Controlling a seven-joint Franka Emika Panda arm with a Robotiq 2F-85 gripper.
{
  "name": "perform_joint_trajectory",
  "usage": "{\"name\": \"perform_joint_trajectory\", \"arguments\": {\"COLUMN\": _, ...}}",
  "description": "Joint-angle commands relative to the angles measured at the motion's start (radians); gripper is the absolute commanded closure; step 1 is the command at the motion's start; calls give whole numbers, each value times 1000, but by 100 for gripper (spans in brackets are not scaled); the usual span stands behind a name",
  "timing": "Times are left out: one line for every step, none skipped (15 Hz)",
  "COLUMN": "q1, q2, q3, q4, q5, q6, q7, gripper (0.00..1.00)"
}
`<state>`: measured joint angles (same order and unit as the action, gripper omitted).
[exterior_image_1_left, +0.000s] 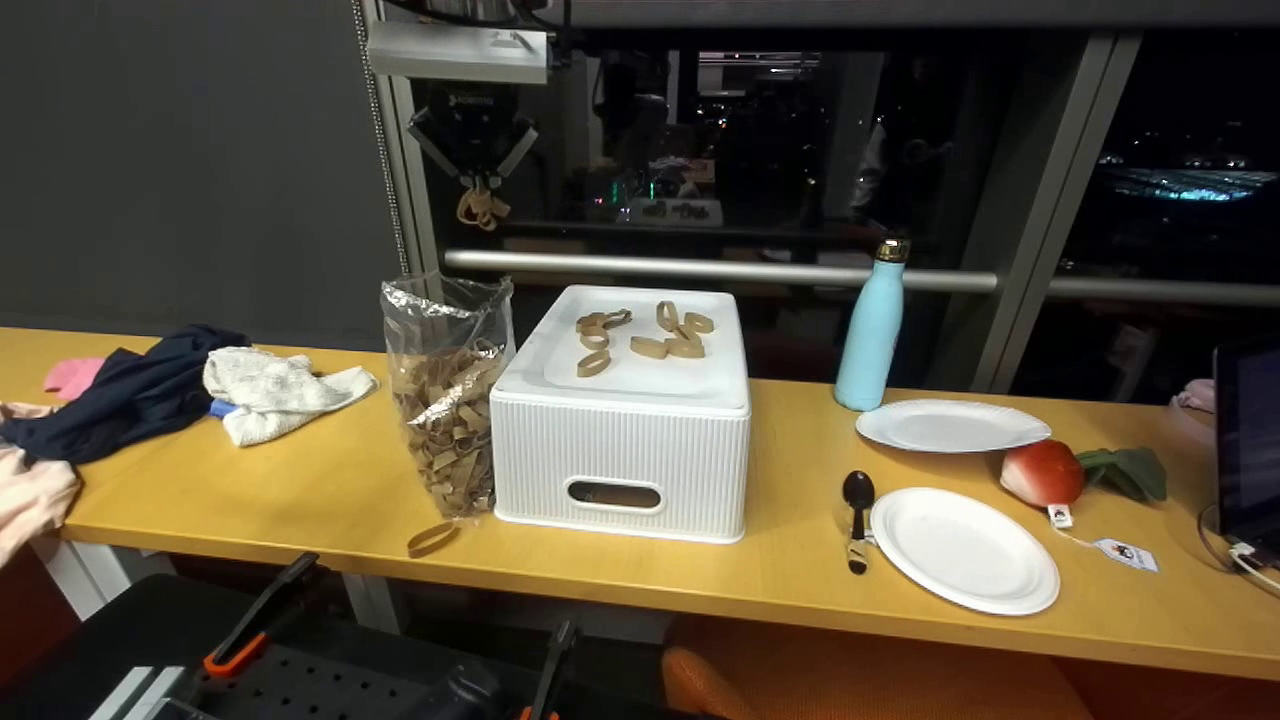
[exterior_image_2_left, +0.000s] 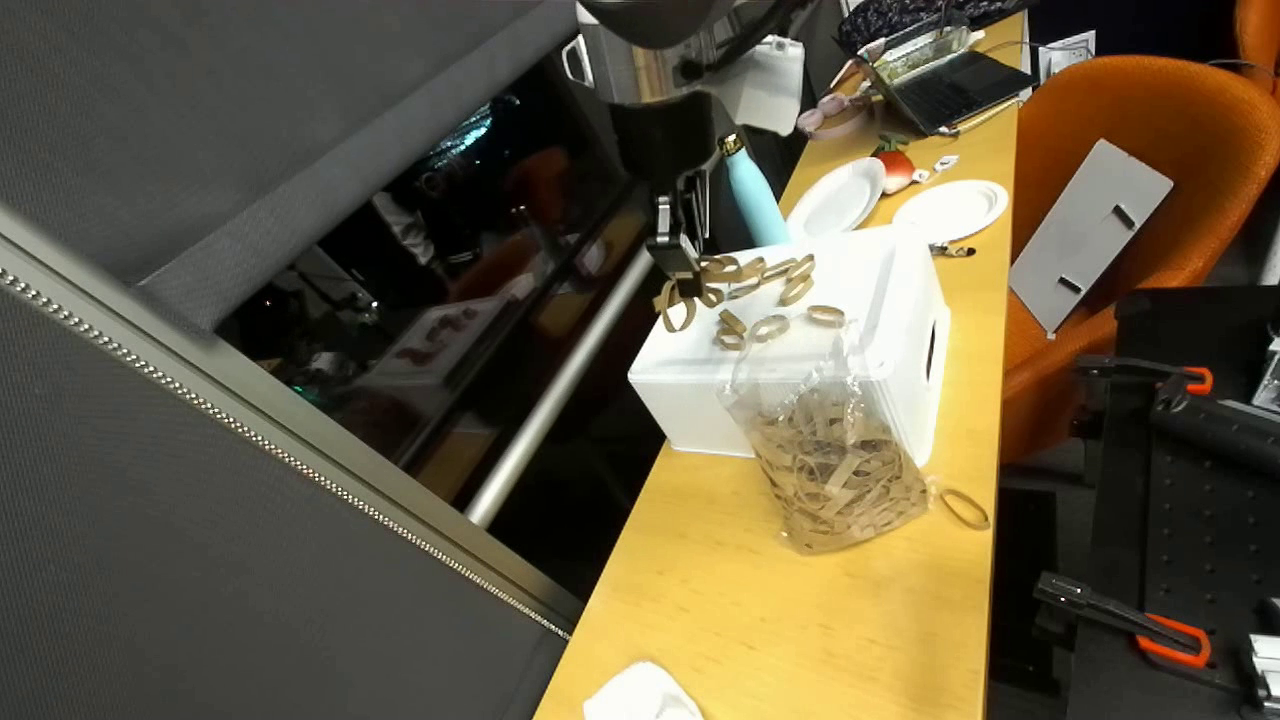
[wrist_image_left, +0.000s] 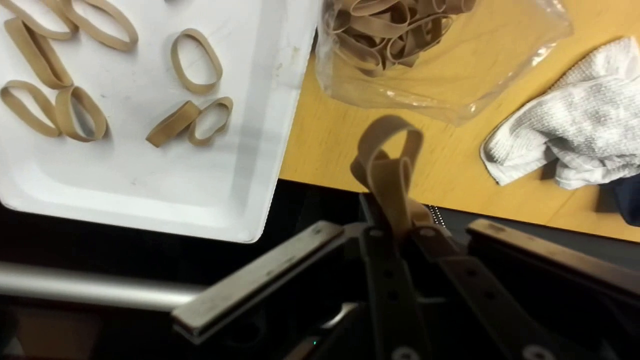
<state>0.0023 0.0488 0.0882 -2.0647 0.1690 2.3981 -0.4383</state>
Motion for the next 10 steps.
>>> {"name": "perform_joint_trajectory", "arguments": {"q1": 5, "q2": -13, "q3": -12, "q4": 8, "q5": 66, "q6": -97, "q7": -23, "gripper": 99}}
{"name": "perform_joint_trajectory", "arguments": {"q1": 5, "q2": -10, "q3": -12, "q4": 5, "q5": 77, "q6": -117, "q7": -25, "gripper": 99}}
{"name": "perform_joint_trajectory", "arguments": {"q1": 6, "q2": -5, "q3": -13, "q4": 3, "q5": 82, "q6": -124, "q7": -28, "gripper": 99}}
{"name": "perform_joint_trajectory", "arguments": {"q1": 7, "q2": 3, "q3": -12, "q4": 6, "q5": 92, "q6": -140, "q7": -29, "gripper": 99}}
{"name": "perform_joint_trajectory", "arguments": {"q1": 8, "q2": 11, "q3": -10, "q4": 11, "q5": 99, "q6": -149, "q7": -33, "gripper": 99}}
{"name": "perform_joint_trajectory", "arguments": {"q1": 8, "q2": 21, "q3": -9, "q4": 18, "q5": 103, "q6": -159, "q7": -34, "gripper": 99}}
{"name": "perform_joint_trajectory", "arguments": {"q1": 8, "q2": 32, "q3": -8, "q4": 23, "q5": 110, "q6": -169, "q7": -35, "gripper": 99}}
{"name": "perform_joint_trajectory", "arguments": {"q1": 9, "q2": 41, "q3": -7, "q4": 23, "q5": 115, "q6": -174, "q7": -35, "gripper": 99}}
{"name": "perform_joint_trajectory", "arguments": {"q1": 8, "q2": 46, "q3": -6, "q4": 19, "q5": 121, "q6": -178, "q7": -35, "gripper": 99}}
{"name": "perform_joint_trajectory", "arguments": {"q1": 8, "q2": 49, "q3": -4, "q4": 10, "q5": 127, "q6": -180, "q7": -31, "gripper": 99}}
